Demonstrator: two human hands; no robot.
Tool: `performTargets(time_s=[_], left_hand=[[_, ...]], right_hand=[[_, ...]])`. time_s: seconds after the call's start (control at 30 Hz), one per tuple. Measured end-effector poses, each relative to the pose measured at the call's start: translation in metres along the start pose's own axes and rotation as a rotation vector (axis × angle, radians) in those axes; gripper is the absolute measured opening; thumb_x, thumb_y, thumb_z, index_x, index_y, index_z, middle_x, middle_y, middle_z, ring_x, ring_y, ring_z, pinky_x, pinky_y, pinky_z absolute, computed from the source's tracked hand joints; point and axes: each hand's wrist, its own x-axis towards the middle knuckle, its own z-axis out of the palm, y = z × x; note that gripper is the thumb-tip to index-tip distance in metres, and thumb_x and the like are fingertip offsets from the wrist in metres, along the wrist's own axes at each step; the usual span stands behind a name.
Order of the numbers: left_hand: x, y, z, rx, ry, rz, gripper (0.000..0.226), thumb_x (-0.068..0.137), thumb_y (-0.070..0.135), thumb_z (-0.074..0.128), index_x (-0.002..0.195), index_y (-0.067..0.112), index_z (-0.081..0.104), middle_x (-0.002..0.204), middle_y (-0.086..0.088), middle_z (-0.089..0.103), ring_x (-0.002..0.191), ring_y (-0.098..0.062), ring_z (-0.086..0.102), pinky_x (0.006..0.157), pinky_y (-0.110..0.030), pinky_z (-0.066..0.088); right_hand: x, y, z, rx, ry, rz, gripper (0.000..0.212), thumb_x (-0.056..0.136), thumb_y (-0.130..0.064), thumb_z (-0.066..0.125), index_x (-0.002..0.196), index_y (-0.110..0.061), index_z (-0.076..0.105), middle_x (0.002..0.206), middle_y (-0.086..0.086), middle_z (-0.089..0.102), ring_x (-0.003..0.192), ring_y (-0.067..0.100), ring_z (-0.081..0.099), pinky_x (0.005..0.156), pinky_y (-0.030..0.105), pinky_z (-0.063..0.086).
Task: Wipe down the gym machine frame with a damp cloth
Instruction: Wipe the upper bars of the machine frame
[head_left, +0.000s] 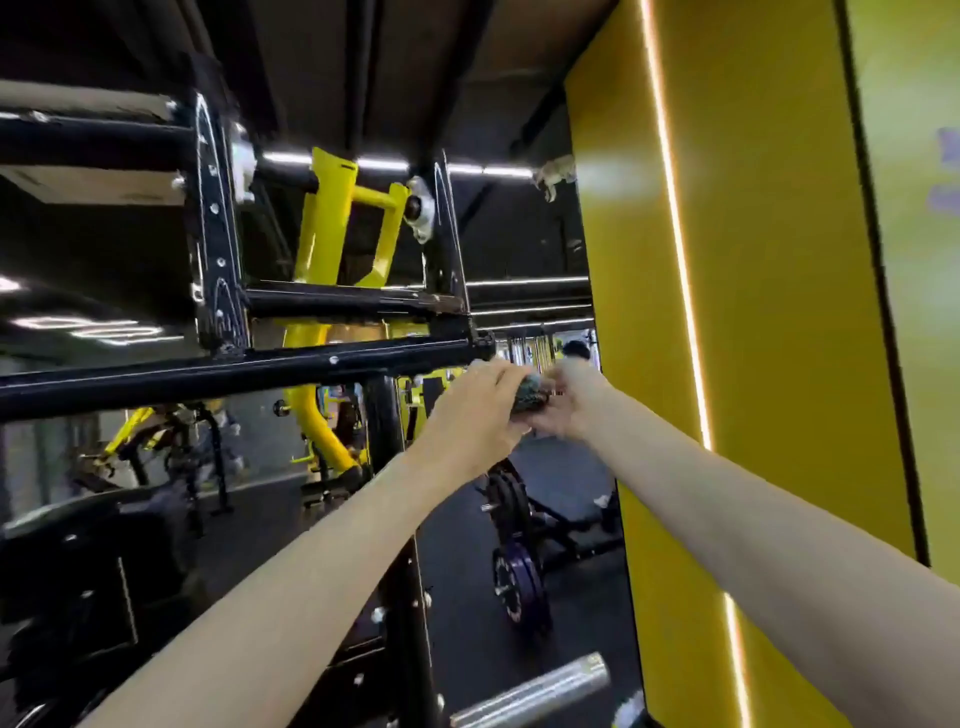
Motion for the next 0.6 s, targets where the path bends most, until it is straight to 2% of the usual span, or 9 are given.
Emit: performTargets(time_s=[0.07, 0.17, 0.27, 0.37, 0.47, 0.53, 0.6], left_hand=[[0.032, -0.005, 0.01, 0.058, 0.0, 0.017, 0.054, 0.089, 0.026, 0.065, 0.137, 0.017, 0.042, 0.13, -0.002, 0.048, 0.121, -0.022, 0.044, 0.092, -0.033, 0.043], [0.075, -0.013, 0.026, 0.074, -0.013, 0.024, 0.047, 0.09, 0.023, 0.064, 0.133, 0.02, 0.046, 0.126, 0.0, 0.054, 0.118, -0.02, 0.048, 0.093, -0.037, 0.046], [0.113, -0.023, 0.04, 0.106, -0.052, 0.031, 0.037, 0.09, 0.02, 0.062, 0.126, 0.018, 0.052, 0.12, -0.002, 0.06, 0.113, -0.023, 0.055, 0.09, -0.04, 0.048], [0.147, -0.034, 0.055, 0.149, -0.054, 0.026, 0.024, 0.089, 0.012, 0.057, 0.113, 0.014, 0.052, 0.109, -0.005, 0.063, 0.102, -0.027, 0.058, 0.077, -0.04, 0.047], [0.175, -0.042, 0.073, 0.268, -0.072, 0.014, 0.024, 0.087, 0.005, 0.053, 0.11, 0.011, 0.049, 0.107, -0.007, 0.06, 0.1, -0.029, 0.057, 0.069, -0.035, 0.038], [0.194, -0.048, 0.087, 0.339, -0.083, -0.011, 0.028, 0.087, 0.005, 0.054, 0.113, 0.012, 0.047, 0.109, -0.008, 0.056, 0.102, -0.029, 0.056, 0.068, -0.034, 0.035], [0.21, -0.053, 0.104, 0.406, -0.091, -0.041, 0.034, 0.087, 0.009, 0.059, 0.118, 0.013, 0.046, 0.112, -0.008, 0.051, 0.105, -0.028, 0.054, 0.068, -0.034, 0.035]], right_hand=[[0.013, -0.021, -0.008, 0.005, -0.036, -0.025, 0.017, 0.099, -0.013, 0.038, 0.101, 0.002, 0.047, 0.098, 0.02, 0.055, 0.101, 0.038, 0.057, 0.085, 0.051, 0.049], [0.043, -0.041, -0.019, -0.095, -0.079, -0.078, 0.025, 0.097, -0.012, 0.051, 0.118, 0.0, 0.045, 0.106, 0.023, 0.059, 0.096, 0.036, 0.063, 0.077, 0.046, 0.056], [0.082, -0.054, -0.031, -0.213, -0.077, -0.072, 0.022, 0.096, -0.013, 0.055, 0.113, -0.001, 0.048, 0.092, 0.02, 0.062, 0.084, 0.031, 0.066, 0.065, 0.039, 0.057], [0.125, -0.067, -0.036, -0.258, -0.048, -0.068, 0.023, 0.096, -0.014, 0.053, 0.113, 0.0, 0.054, 0.084, 0.018, 0.066, 0.075, 0.027, 0.068, 0.058, 0.036, 0.055], [0.161, -0.072, -0.037, -0.217, -0.1, -0.057, 0.021, 0.097, -0.012, 0.051, 0.112, 0.003, 0.053, 0.09, 0.016, 0.065, 0.092, 0.03, 0.068, 0.073, 0.037, 0.055], [0.184, -0.076, -0.038, -0.169, -0.161, -0.055, 0.014, 0.098, -0.009, 0.048, 0.095, 0.004, 0.053, 0.101, 0.019, 0.064, 0.108, 0.033, 0.064, 0.086, 0.038, 0.053], [0.21, -0.079, -0.042, -0.107, -0.212, -0.044, 0.016, 0.099, -0.008, 0.047, 0.089, 0.004, 0.051, 0.107, 0.021, 0.065, 0.11, 0.033, 0.063, 0.09, 0.041, 0.052]])
